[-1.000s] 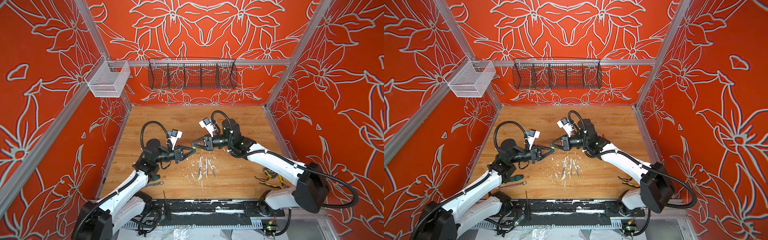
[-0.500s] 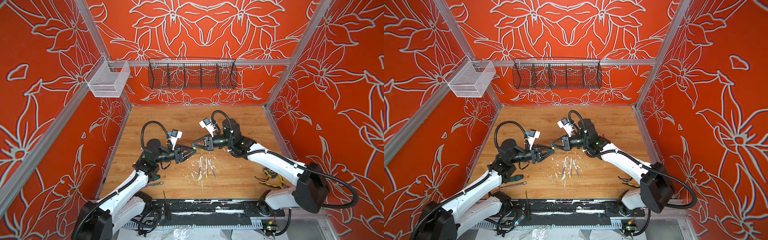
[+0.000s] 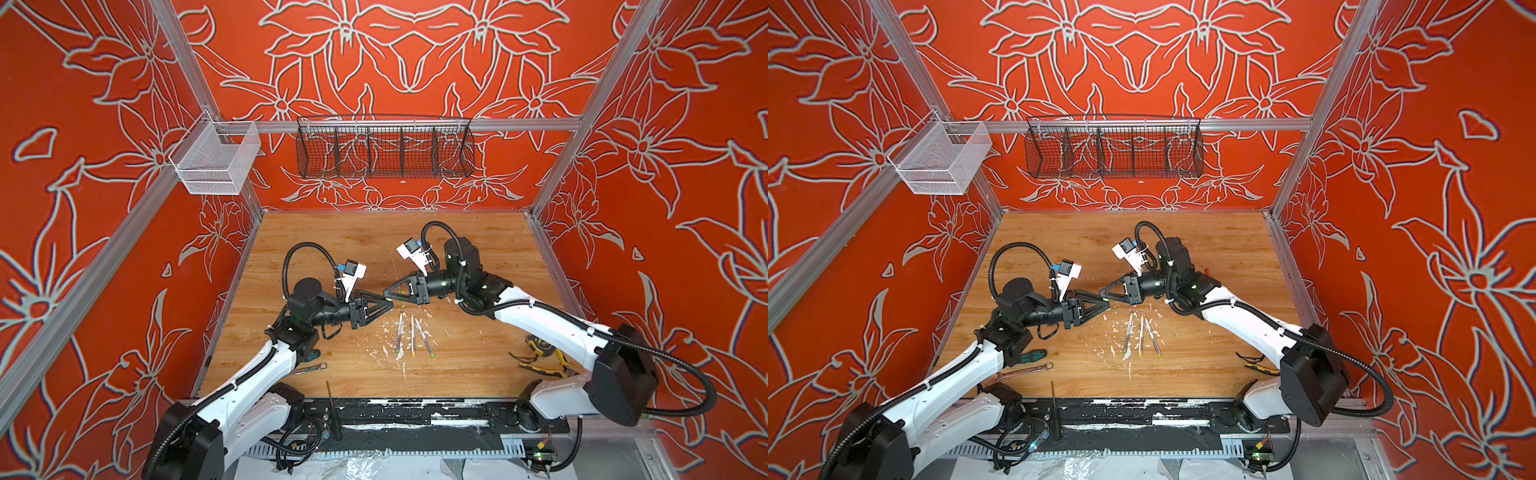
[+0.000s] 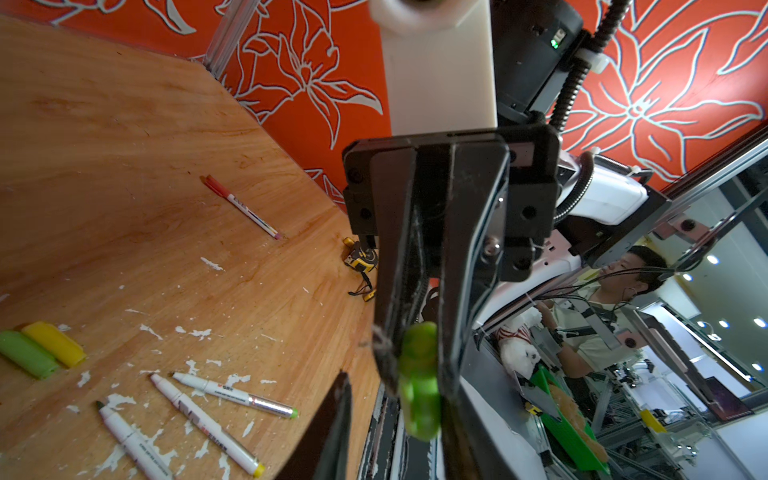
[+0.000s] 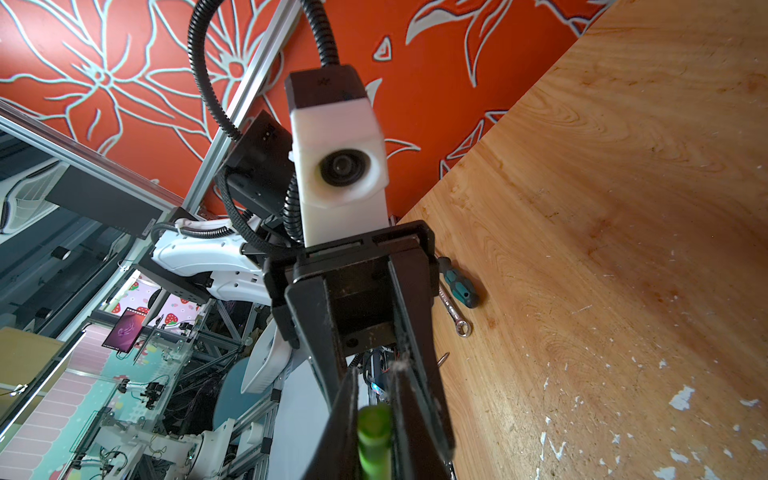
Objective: Insert the pens into the pen caps
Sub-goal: 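Open the right gripper off the green cap and move it over the markers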
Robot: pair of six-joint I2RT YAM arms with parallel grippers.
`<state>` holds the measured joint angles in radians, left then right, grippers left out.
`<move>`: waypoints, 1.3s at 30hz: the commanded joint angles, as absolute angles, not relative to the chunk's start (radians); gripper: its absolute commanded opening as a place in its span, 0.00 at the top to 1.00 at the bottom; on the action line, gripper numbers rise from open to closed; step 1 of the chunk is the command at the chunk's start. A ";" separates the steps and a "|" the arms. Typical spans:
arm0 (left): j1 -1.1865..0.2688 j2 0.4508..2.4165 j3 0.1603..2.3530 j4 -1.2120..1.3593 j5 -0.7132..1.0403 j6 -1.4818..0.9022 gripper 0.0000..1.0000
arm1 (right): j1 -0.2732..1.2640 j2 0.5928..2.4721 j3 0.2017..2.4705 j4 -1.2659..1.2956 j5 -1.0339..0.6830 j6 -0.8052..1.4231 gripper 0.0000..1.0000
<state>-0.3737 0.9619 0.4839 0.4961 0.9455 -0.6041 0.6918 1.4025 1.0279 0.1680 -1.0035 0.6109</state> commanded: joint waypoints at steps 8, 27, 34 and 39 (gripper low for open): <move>-0.373 0.954 0.494 0.520 0.952 -0.608 0.82 | 0.724 1.407 1.041 0.161 -1.081 0.574 0.95; -0.373 0.961 0.502 0.499 0.944 -0.591 1.00 | 0.727 1.379 1.106 0.018 -1.017 0.500 0.66; -0.373 0.954 0.502 0.460 0.917 -0.575 1.00 | 0.697 1.281 1.114 -0.180 -0.785 0.412 0.35; -0.371 0.931 0.500 0.413 0.875 -0.552 1.00 | 0.697 1.267 1.116 -0.490 -0.452 0.309 0.25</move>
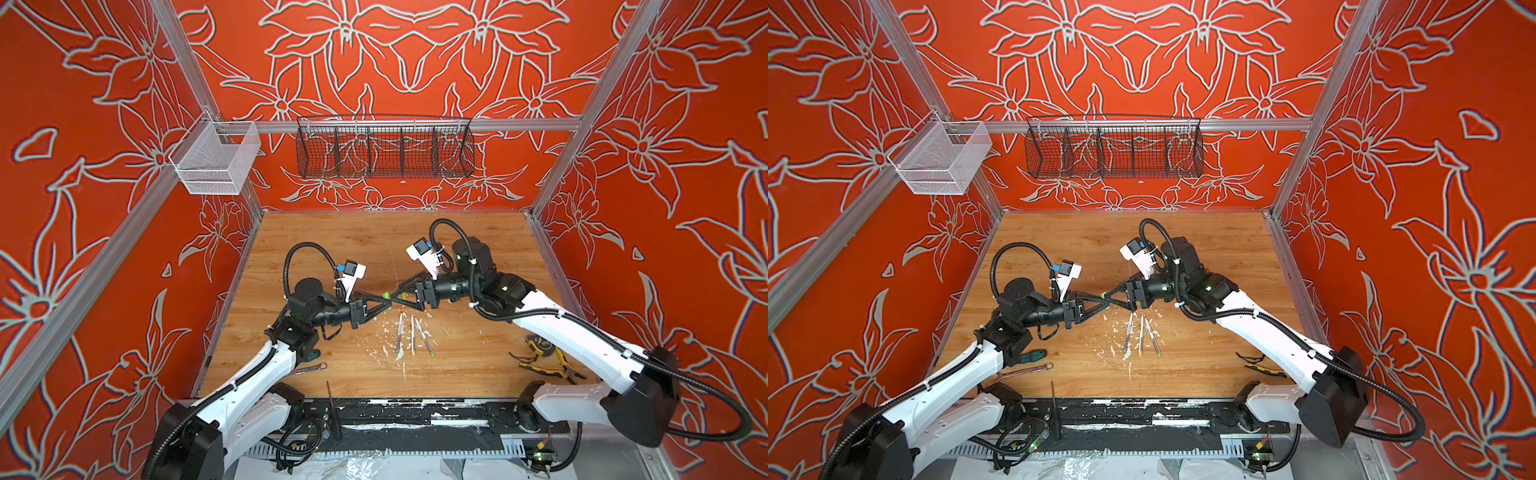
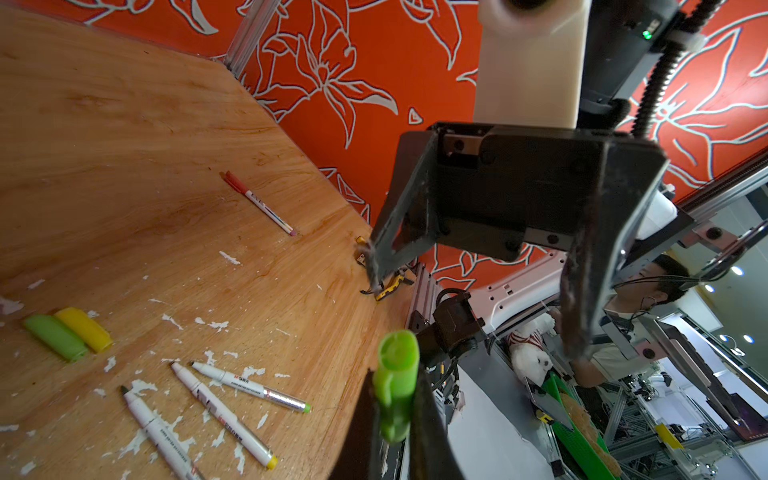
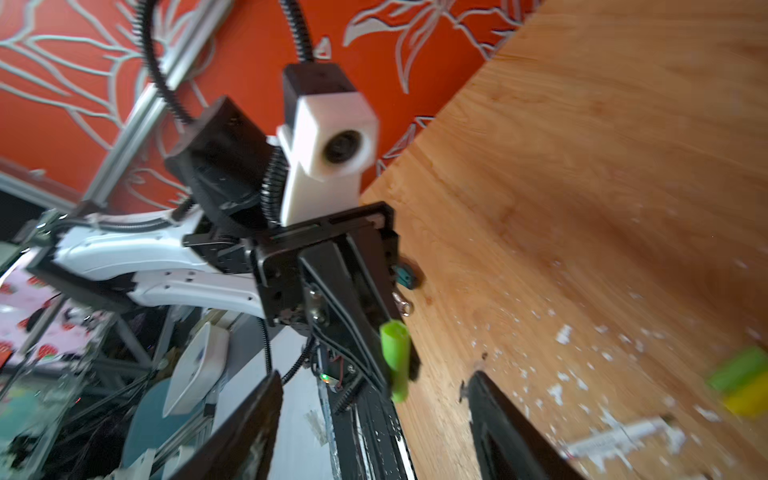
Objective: Insert the pens into the pen caps
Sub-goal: 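Open the right gripper off the green cap and move it over the markers, then lower the right gripper and grasp the white green-tipped marker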
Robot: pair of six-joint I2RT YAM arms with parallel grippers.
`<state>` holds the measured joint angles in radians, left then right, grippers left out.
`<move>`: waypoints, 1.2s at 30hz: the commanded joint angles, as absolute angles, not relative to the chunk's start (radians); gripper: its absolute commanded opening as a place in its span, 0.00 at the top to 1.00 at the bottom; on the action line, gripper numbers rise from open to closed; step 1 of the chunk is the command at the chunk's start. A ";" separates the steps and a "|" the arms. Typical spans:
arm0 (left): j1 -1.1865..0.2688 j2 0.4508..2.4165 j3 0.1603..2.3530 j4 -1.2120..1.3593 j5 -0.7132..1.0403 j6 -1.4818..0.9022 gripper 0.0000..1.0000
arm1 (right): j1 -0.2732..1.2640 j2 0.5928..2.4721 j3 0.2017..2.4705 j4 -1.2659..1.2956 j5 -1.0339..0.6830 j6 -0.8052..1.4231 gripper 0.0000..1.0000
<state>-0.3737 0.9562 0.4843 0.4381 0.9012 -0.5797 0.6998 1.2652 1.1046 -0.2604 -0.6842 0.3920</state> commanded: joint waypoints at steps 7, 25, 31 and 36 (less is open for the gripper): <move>-0.371 0.913 0.499 0.382 0.836 -0.532 1.00 | 0.717 1.305 1.010 -0.635 -0.187 0.304 0.32; -0.371 0.873 0.491 0.364 0.825 -0.520 1.00 | 0.825 1.645 1.014 -0.655 -0.024 0.345 0.51; -0.371 0.850 0.488 0.348 0.821 -0.518 1.00 | 0.824 1.711 1.023 -0.626 -0.027 0.350 0.63; -0.371 0.847 0.489 0.341 0.819 -0.516 1.00 | 0.833 1.740 1.031 -0.615 -0.024 0.356 0.70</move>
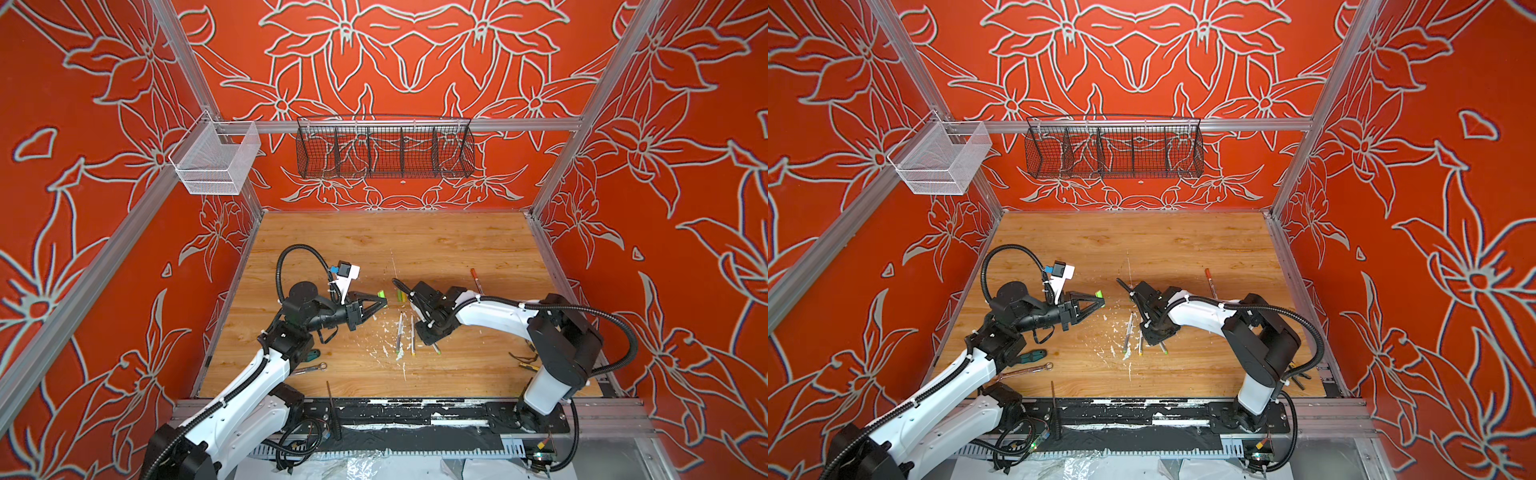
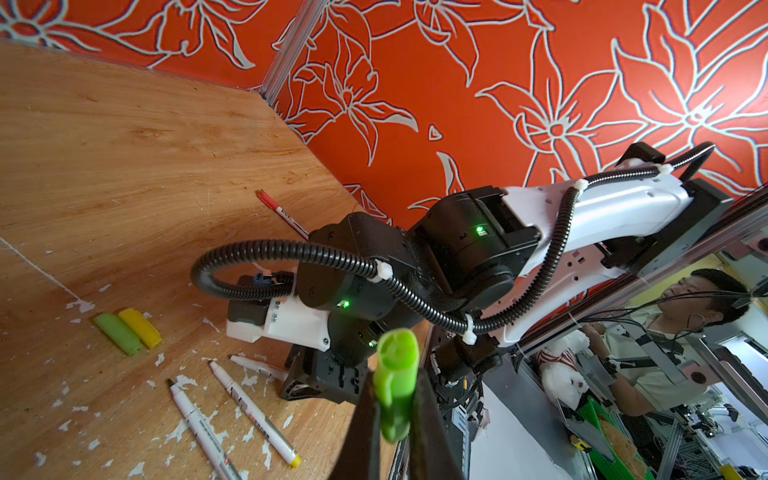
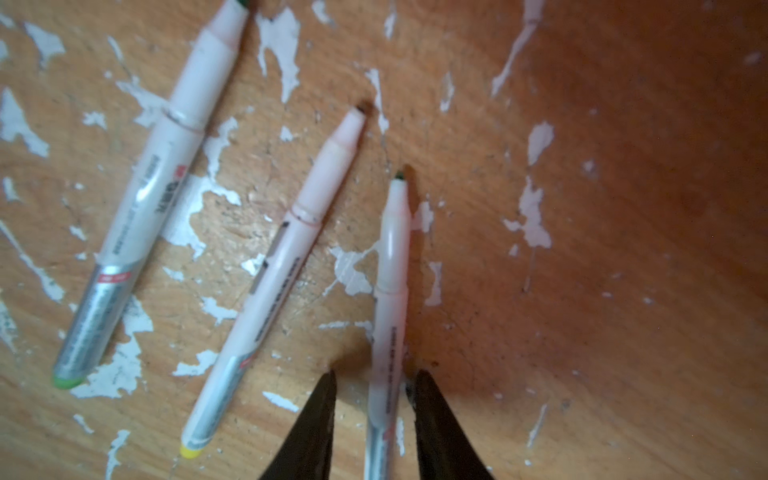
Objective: Insert the pens into the pen caps
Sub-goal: 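Lower the right gripper and grasp the white green-tipped marker, then lift the marker tip-up toward the green cap in the left gripper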
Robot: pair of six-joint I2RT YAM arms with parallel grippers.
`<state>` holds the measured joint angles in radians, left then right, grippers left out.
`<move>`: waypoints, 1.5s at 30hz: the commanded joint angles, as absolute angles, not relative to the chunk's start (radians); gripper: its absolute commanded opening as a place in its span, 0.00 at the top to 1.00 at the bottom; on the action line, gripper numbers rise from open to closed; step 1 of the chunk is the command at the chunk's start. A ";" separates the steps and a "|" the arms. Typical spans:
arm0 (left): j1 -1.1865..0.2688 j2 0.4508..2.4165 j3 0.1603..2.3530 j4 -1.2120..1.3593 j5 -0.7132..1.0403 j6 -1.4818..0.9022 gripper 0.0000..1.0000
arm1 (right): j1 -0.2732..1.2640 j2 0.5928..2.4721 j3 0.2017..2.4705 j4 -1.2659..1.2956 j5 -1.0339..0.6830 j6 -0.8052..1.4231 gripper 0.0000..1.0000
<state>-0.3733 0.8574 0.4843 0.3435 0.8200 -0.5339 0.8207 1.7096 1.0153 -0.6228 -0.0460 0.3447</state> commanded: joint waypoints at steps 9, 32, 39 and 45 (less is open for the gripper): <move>-0.371 0.848 0.493 0.336 0.812 -0.514 1.00 | 0.852 1.765 1.035 -0.630 0.002 0.364 0.89; -0.343 0.827 0.477 0.361 0.717 -0.546 1.00 | 0.854 1.443 1.004 -0.542 -0.204 0.292 0.94; -0.288 0.790 0.461 0.353 0.673 -0.574 1.00 | 0.909 1.335 0.946 -0.308 -0.429 0.254 0.94; -0.230 0.772 0.448 0.361 0.685 -0.635 1.00 | 0.943 1.289 0.908 -0.130 -0.479 0.293 0.94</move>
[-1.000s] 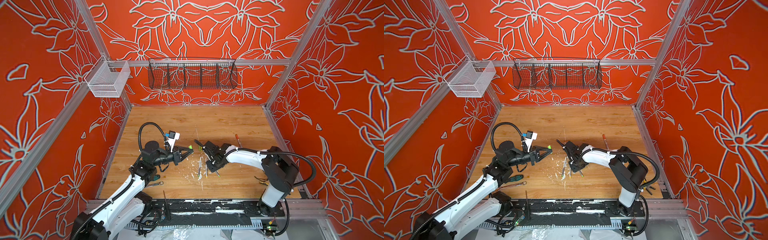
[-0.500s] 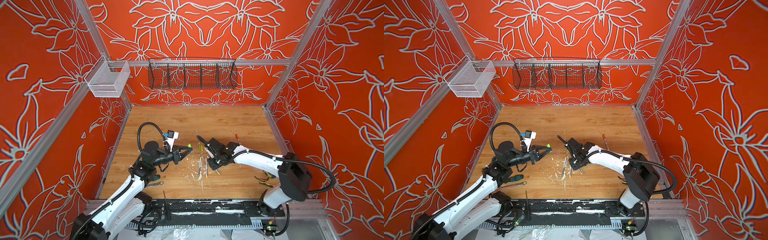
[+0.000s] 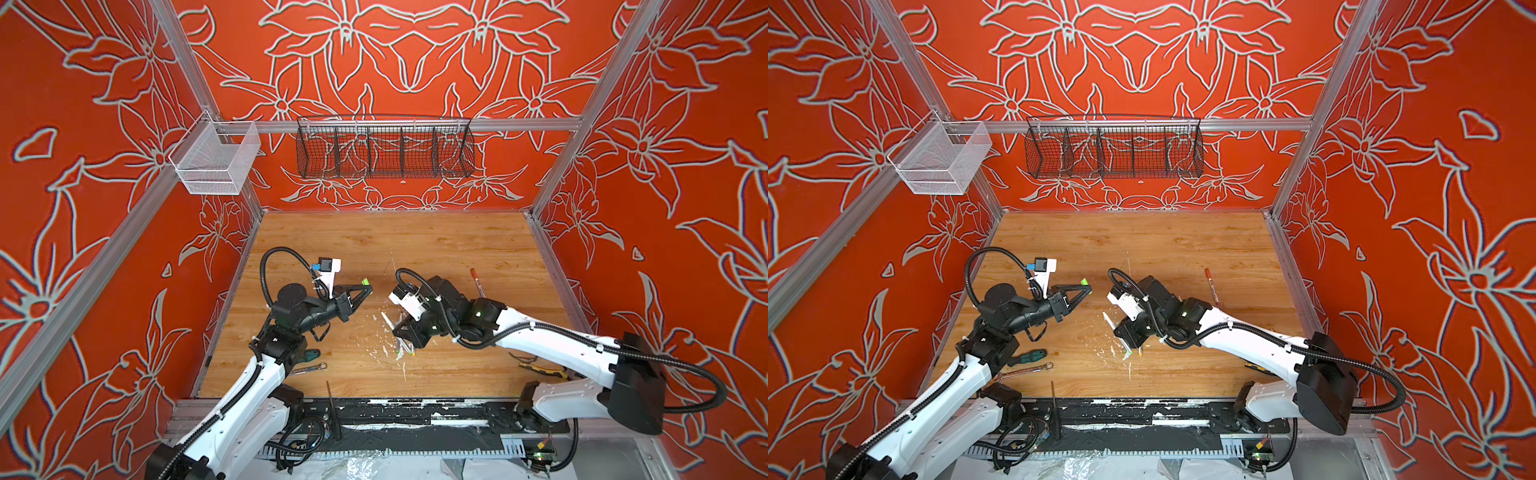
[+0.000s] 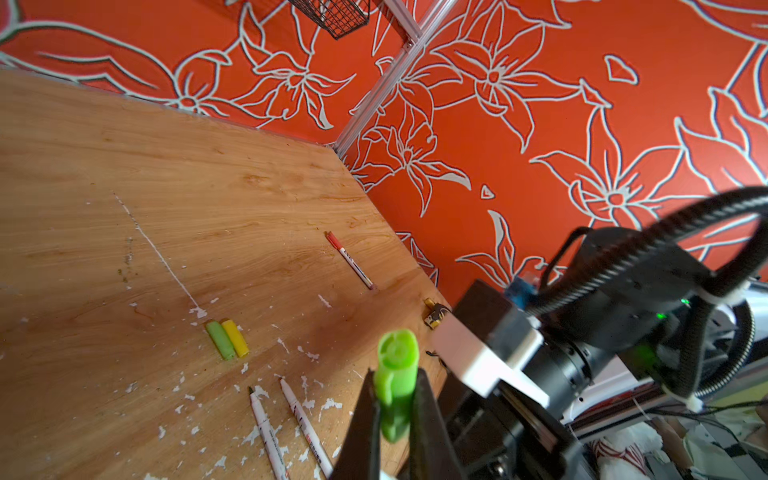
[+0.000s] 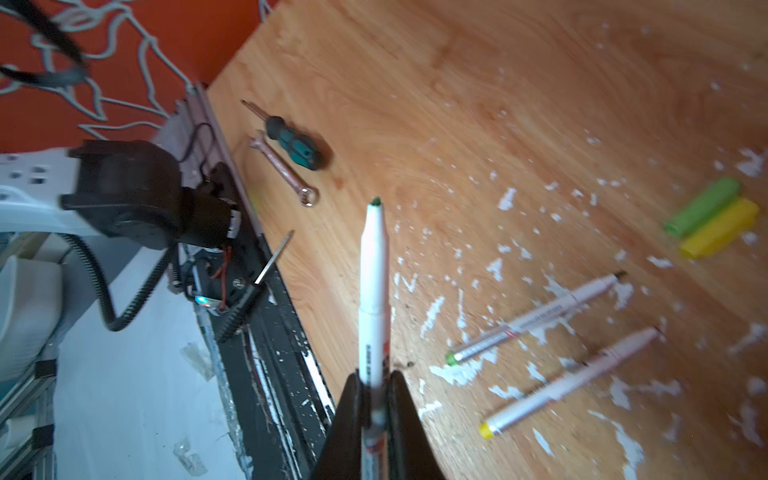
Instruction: Insert the pens into the pen caps
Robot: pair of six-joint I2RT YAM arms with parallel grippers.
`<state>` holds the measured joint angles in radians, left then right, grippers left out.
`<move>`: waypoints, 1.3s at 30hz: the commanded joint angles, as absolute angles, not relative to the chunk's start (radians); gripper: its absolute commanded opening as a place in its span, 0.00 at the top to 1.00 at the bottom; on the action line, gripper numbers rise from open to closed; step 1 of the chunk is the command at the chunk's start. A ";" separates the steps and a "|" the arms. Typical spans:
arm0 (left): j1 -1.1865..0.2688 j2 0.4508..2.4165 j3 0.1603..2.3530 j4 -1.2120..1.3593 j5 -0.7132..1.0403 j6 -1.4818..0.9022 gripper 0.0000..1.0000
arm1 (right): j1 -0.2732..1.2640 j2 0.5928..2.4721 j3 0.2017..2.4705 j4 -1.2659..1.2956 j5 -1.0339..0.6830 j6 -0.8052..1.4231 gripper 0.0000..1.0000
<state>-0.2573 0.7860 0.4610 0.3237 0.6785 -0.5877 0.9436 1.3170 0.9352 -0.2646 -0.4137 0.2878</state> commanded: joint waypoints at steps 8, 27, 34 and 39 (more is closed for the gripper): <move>-0.069 0.790 0.405 0.529 0.888 -0.850 1.00 | 0.945 1.295 0.865 0.053 -0.517 0.358 0.94; -0.050 0.865 0.376 0.828 1.035 -1.037 1.00 | 0.945 1.354 0.871 0.257 -0.526 0.422 0.95; -0.050 0.869 0.370 0.854 1.047 -1.049 1.00 | 0.945 1.352 0.873 0.264 -0.513 0.430 0.95; -0.052 0.876 0.368 0.857 1.051 -1.052 1.00 | 0.945 1.351 0.877 0.265 -0.504 0.430 0.95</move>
